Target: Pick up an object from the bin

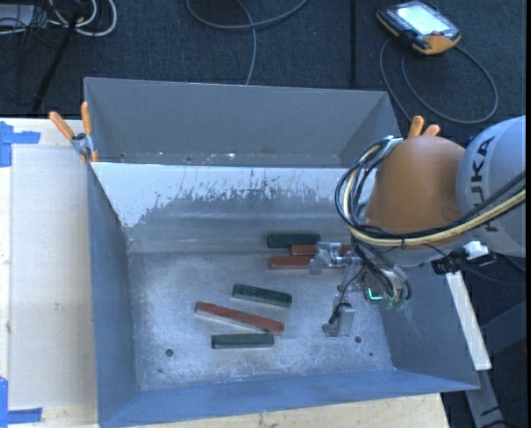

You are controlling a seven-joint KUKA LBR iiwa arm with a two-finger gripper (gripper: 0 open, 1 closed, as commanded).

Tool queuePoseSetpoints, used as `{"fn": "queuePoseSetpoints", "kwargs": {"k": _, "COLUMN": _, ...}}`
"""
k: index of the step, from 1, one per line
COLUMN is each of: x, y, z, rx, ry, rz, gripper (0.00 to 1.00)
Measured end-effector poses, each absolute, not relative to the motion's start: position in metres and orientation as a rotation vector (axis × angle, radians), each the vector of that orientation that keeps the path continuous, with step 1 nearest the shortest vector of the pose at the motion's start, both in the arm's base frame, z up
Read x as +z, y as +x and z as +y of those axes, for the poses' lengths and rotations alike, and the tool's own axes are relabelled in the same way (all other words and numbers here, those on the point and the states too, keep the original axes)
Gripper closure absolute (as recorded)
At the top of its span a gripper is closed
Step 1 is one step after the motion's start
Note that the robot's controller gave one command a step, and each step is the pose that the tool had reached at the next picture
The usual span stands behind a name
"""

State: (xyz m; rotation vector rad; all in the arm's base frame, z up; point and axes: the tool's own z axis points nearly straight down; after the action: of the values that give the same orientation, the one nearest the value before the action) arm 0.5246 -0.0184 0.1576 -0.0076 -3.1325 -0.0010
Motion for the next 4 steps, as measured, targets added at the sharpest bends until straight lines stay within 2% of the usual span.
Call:
{"fn": "queuePoseSetpoints", "kwargs": {"k": 1, "x": 0.161, "y": 0.526, "z": -0.018, "rx": 0.0, "ry": -0.007, "rz": -3.14, "gripper": 0.0}}
{"fn": "queuePoseSetpoints", "kwargs": {"k": 2, "x": 0.147, "y": 0.547, "z": 0.003, "rx": 0.001, "ry": -0.104, "rz": -3.142, "gripper": 0.0}}
{"fn": "queuePoseSetpoints", "kwargs": {"k": 3, "x": 0.151, "y": 0.563, "z": 0.035, "rx": 0.0, "ry": 0.164, "rz": -3.137, "gripper": 0.0}}
{"fn": "queuePoseSetpoints", "kwargs": {"k": 4, "x": 0.121, "y": 0.572, "z": 0.04, "rx": -0.001, "ry": 0.0, "rz": -3.142, "gripper": 0.0}}
